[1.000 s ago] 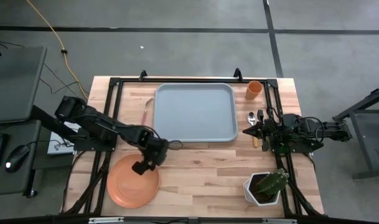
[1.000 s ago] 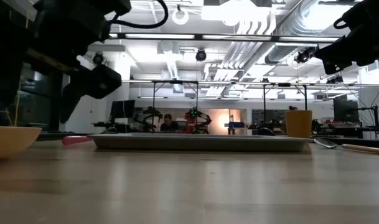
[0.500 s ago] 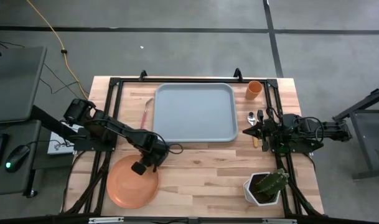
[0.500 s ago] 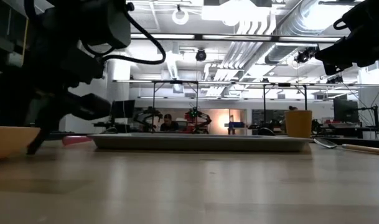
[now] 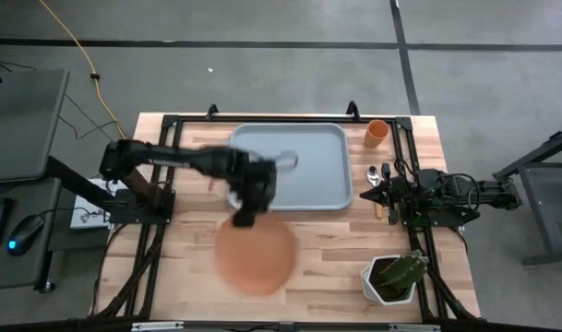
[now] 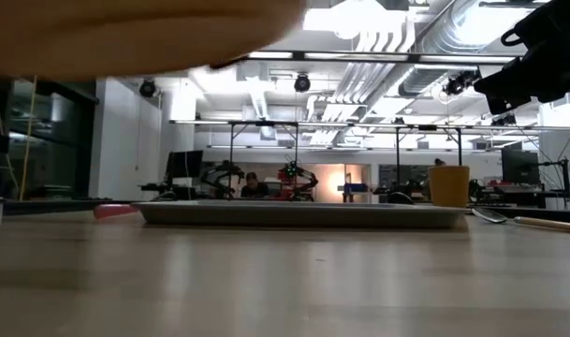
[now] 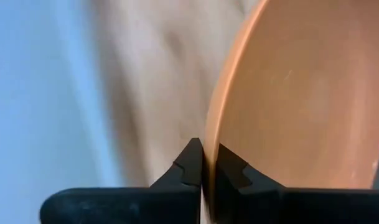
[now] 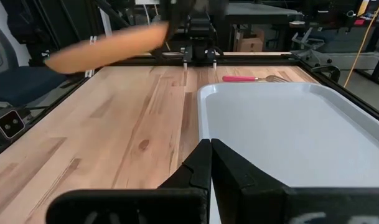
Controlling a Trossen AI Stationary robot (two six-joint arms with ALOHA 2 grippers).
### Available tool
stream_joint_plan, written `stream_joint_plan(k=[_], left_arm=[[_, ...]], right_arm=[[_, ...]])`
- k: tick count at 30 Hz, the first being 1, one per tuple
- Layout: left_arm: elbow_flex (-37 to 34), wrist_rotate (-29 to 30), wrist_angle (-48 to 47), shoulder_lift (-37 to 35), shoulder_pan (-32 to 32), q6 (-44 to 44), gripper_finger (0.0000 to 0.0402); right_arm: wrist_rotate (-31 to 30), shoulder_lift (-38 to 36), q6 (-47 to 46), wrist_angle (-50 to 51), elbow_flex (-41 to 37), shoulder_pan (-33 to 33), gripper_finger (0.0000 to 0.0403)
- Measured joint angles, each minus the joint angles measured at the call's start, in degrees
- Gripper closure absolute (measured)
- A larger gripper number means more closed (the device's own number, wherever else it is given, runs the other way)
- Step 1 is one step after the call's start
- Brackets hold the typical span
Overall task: Pick and place plate/cup/fork/spoon on tray
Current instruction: Put the orange plate on the center of the gray serving tray
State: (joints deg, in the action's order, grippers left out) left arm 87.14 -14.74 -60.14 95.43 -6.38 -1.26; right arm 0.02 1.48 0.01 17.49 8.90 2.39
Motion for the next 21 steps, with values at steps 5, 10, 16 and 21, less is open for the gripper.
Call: stream_joint_plan(k=[5,10,16,21], left_arm=[[16.5,9.7,0.6,6.5,-10.5,8.5,0.0401],[25.0,11.7,-0.8,16.2,-21.7,11.3,0.0401],[25.1,8.9,-6.4,23.9,-31.5,15.4,0.0401],[25.1,3.3,-8.4,28.7,-34.3,16.1,0.0401]], right_arm=[[0.0,0.0,0.0,0.3,0.0,0.0,0.0402],[0.0,0.0,0.0,0.5,0.0,0.0,0.0402],[0.0,0.0,0.0,0.5,0.0,0.0,0.0402],[0.0,0.0,0.0,0.7,0.0,0.0,0.0402]])
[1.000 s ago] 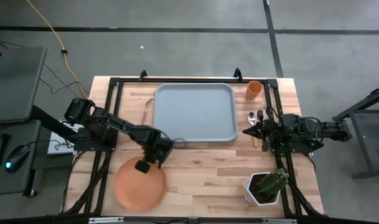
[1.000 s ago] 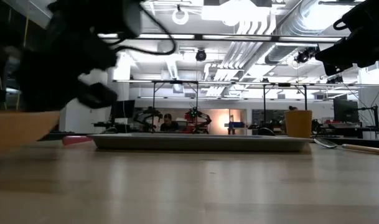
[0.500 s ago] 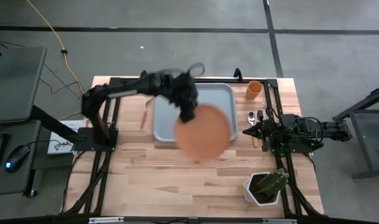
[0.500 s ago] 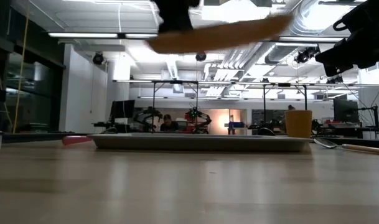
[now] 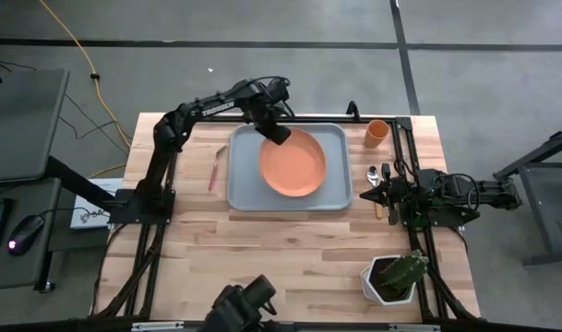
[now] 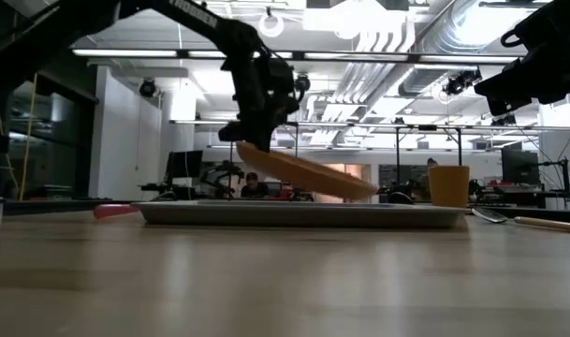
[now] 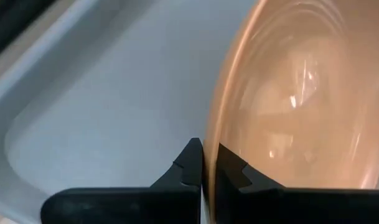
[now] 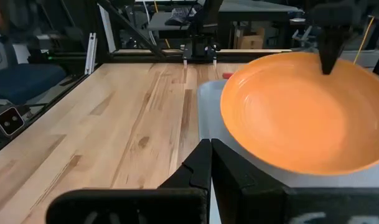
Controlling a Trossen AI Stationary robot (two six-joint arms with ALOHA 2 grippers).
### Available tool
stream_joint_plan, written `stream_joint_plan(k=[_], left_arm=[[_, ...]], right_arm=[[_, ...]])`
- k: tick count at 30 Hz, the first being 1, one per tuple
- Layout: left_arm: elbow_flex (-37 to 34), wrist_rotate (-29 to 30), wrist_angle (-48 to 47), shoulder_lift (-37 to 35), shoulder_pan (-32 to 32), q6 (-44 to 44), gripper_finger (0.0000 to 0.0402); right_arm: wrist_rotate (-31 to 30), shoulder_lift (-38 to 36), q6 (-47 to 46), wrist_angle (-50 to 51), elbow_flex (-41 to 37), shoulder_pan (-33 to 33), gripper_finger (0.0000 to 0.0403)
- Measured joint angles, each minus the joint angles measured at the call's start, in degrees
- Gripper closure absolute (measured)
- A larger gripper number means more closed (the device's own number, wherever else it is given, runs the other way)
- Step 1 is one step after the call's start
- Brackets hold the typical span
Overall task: Pick and place plate/cup/fork/spoon on tray
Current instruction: Put the orange plate on the center of the gray serving tray, then put the orange cup on the top right of the gray serving tray
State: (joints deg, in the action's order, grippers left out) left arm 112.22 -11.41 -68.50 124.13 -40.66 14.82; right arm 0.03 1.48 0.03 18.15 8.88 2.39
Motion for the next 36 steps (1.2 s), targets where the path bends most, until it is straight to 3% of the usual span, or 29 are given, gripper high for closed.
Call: stream_joint_plan(k=[8,16,30,36], left_arm=[[0.0,2.2,-3.7,6.2,-0.3,-6.7,0.0401],[0.1,2.6,-2.2,7.7,-0.2,-11.8,0.0390],[0.2,4.3,-0.2,7.9,-0.7,-13.8,0.0290],[7.8,1.6,-0.7,7.4,-1.9,-15.4,0.0242]], right_arm=[[0.0,0.0,0.0,0.0,0.0,0.0,0.0402],[0.0,0.0,0.0,0.0,0.0,0.0,0.0402],[0.0,0.0,0.0,0.0,0.0,0.0,0.0402],[0.0,0.0,0.0,0.0,0.0,0.0,0.0402]])
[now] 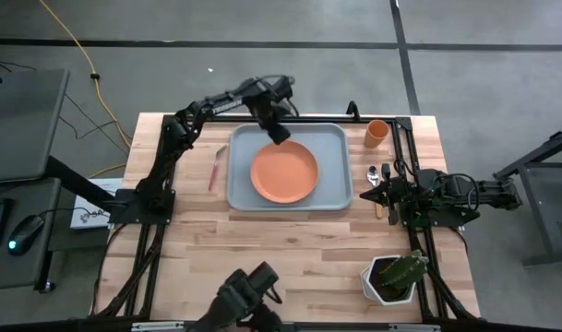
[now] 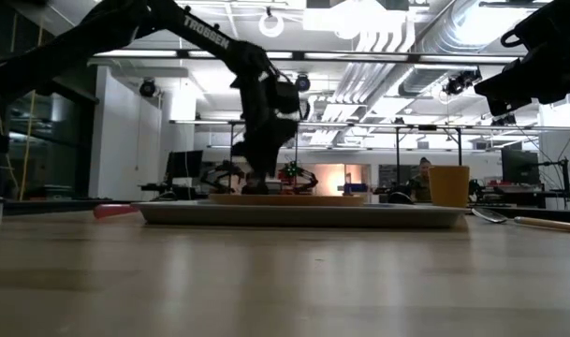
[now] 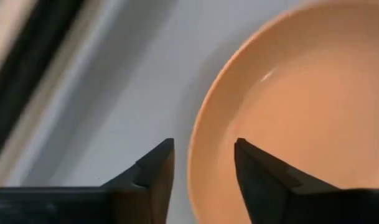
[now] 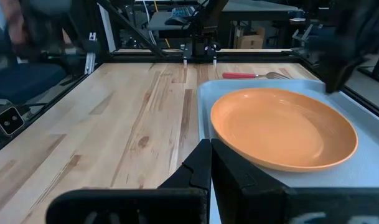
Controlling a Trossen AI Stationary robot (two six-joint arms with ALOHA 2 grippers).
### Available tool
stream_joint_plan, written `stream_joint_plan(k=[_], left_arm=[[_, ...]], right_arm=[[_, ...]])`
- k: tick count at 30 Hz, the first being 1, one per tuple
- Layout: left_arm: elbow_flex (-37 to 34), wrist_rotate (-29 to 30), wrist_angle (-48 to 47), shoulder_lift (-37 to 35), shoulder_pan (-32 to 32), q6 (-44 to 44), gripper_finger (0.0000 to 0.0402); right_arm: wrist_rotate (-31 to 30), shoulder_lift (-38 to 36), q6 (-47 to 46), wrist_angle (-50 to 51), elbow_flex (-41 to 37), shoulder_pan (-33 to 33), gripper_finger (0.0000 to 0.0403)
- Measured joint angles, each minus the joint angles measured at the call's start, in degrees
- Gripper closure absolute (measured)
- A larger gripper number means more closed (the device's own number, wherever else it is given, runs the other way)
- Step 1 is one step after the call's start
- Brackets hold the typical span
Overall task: Pick and place plate/cup/fork/spoon on tray
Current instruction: Put the orange cup on the top right of the gray serving tray
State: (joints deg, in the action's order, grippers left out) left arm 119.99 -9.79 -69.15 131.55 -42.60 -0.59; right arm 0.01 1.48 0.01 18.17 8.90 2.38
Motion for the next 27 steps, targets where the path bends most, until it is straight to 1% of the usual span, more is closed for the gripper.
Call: stream_joint_plan(k=[2,3,6,7,8,11,14,19,21,22,24,26,27], left_arm=[[3.3,-3.3,1.9,-0.9,-0.6,1.5,0.0229],[4.6,-5.9,3.1,-1.7,-1.1,2.8,0.0224],[5.8,-16.0,7.8,-5.1,-1.5,5.9,0.0216],[5.5,-18.4,10.2,-6.5,-1.3,6.3,0.0215],[5.3,-19.8,12.3,-7.9,-0.7,6.4,0.0215],[5.3,-21.3,18.7,-12.2,2.1,7.9,0.0221],[5.4,-20.5,26.1,-15.8,5.7,9.8,0.0230],[5.4,-12.0,35.8,-18.6,12.3,11.8,0.0244],[5.4,-9.9,37.6,-18.8,14.1,12.3,0.0247],[5.4,-8.3,37.9,-18.7,14.9,12.4,0.0249],[5.4,-5.8,37.7,-18.1,16.2,12.1,0.0252],[4.1,-4.7,38.4,-17.7,16.9,12.0,0.0254],[2.3,-4.5,40.4,-17.7,17.2,12.2,0.0255]], right_arm=[[0.0,0.0,0.0,0.0,0.0,0.0,0.0402],[0.0,0.0,0.0,0.0,0.0,0.0,0.0402],[0.0,0.0,0.0,0.0,0.0,0.0,0.0402],[0.0,0.0,0.0,0.0,0.0,0.0,0.0402],[0.0,0.0,0.0,0.0,0.0,0.0,0.0402],[0.0,0.0,0.0,0.0,0.0,0.0,0.0402],[-0.1,0.0,2.1,0.0,0.0,0.0,0.0402],[-0.4,0.0,5.4,0.0,0.0,0.0,0.0402],[-2.5,0.0,7.3,-0.7,0.0,-0.1,0.0402],[-3.5,0.0,7.2,-2.5,0.0,-0.1,0.0402],[-4.0,0.0,3.4,-9.9,0.0,-0.1,0.0402],[-4.0,0.0,-2.4,-21.1,0.0,-0.1,0.0402],[-4.1,0.0,-5.6,-27.2,0.0,-0.1,0.0402]])
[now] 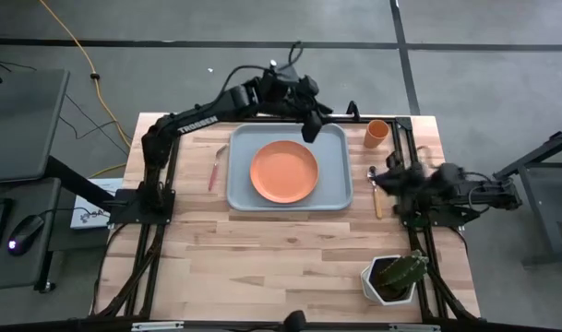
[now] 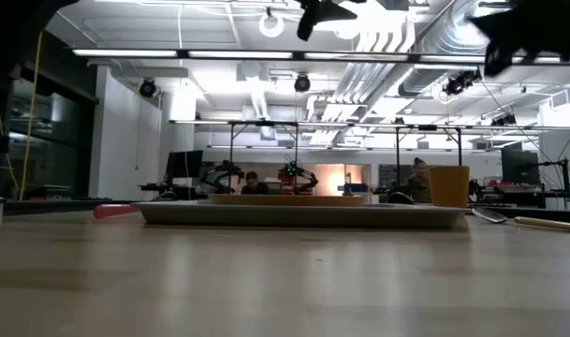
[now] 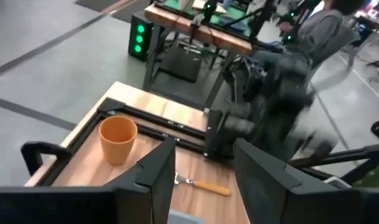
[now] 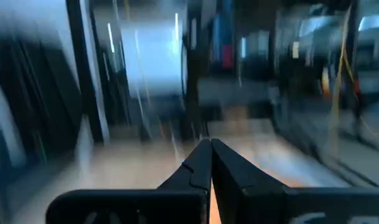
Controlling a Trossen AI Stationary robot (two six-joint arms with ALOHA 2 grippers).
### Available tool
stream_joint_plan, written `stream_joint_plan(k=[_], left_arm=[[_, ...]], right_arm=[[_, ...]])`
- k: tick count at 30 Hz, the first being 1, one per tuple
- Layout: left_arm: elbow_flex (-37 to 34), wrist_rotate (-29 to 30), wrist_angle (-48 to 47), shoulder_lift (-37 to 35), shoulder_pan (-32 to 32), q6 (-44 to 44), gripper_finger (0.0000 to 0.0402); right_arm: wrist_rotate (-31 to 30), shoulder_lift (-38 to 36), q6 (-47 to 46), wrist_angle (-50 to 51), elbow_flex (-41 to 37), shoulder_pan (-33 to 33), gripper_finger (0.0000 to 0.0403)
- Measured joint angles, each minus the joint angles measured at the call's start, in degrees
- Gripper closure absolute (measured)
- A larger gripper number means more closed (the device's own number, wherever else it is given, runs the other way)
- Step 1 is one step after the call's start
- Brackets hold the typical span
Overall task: Pick and place plate/cup/fork/spoon on tray
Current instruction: Put the orange cup on the top right of the gray serving tray
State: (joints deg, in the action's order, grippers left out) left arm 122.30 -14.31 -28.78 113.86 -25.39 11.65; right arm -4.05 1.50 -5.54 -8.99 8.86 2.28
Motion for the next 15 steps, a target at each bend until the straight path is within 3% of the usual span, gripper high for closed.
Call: stream_joint_plan(k=[2,5,11,15], left_arm=[[-5.6,-0.2,5.5,-0.9,0.3,2.4,0.0256],[-16.5,-0.8,17.1,-4.0,0.4,6.7,0.0257],[-36.2,-4.1,45.5,-12.6,-0.5,16.4,0.0257],[-40.0,-4.1,46.9,-19.2,-1.7,15.3,0.0257]], right_arm=[[-3.1,0.0,-3.5,-12.1,0.0,0.0,0.0402],[-16.3,0.0,-7.0,-21.9,0.6,0.0,0.0402],[-40.3,8.5,-14.6,-3.3,11.6,-0.5,0.0402],[-48.9,18.0,-21.7,14.4,22.4,-4.5,0.0402]])
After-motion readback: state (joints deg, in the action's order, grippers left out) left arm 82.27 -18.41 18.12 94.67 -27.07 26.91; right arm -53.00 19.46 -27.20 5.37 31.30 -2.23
